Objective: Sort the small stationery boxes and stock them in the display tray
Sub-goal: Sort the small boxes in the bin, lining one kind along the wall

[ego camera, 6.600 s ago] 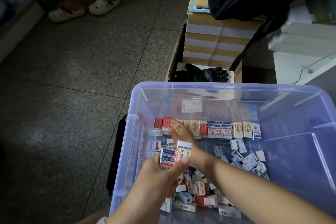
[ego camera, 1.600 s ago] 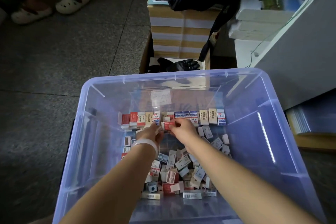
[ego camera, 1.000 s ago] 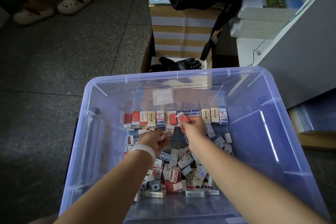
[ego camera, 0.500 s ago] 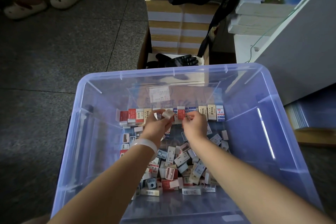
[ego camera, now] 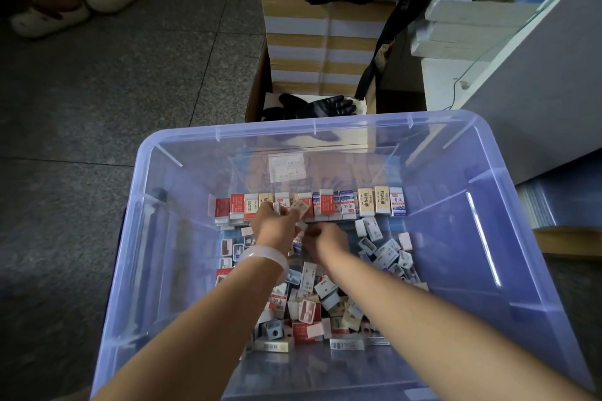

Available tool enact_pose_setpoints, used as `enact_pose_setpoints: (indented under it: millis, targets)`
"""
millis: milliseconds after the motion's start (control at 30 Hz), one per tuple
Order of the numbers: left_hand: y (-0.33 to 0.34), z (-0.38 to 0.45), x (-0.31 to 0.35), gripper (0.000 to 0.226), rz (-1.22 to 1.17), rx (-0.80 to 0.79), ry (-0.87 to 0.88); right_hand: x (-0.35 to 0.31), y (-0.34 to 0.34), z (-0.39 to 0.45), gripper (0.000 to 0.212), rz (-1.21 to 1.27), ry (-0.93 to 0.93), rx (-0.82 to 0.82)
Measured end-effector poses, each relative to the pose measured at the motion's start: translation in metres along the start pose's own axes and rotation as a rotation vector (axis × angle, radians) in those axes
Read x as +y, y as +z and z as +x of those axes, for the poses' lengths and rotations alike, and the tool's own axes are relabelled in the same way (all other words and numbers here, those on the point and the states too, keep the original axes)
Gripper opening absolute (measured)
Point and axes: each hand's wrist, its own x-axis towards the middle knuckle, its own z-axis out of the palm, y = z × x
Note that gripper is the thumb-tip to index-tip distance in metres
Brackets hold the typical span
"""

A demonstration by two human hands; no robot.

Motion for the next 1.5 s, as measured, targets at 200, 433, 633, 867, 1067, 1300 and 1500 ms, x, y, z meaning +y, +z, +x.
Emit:
enact_pose_setpoints:
  millis: [200, 433, 633, 867, 1067, 1300, 1500]
  targets:
    - [0.003, 0.001, 0.001, 0.016, -0.122, 0.004, -0.036, -0.003, -0.019, -0.004, 0.011, -0.202, -0.29, 0.295]
    - [0.0, -0.001, -0.004, 0.016, 0.059, 0.012, 0.008, -0.019, -0.013, 0.004, 0.027, -0.172, -0.34, 0.373]
    - [0.003, -0.007, -0.009, 0.026, 0.247, -0.058, 0.095, -0.019, -0.013, -0.002, 0.031, -0.355, -0.466, 0.389]
    - [0.001, -0.009, -0.01, 0.042, 0.345, -0.124, 0.211, -0.024, -0.011, 0.0, 0.041, -0.628, -0.531, 0.371]
    - [0.0, -0.005, -0.013, 0.052, 0.385, -0.148, 0.252, -0.025, -0.012, 0.005, 0.033, -0.638, -0.534, 0.39]
    - [-0.001, -0.006, -0.014, 0.02, 0.252, -0.181, 0.117, -0.008, -0.039, 0.011, 0.039, -0.356, -0.333, 0.379]
    - [0.002, -0.006, -0.012, 0.015, 0.219, -0.31, 0.126, -0.01, -0.035, 0.012, 0.048, -0.251, -0.339, 0.176]
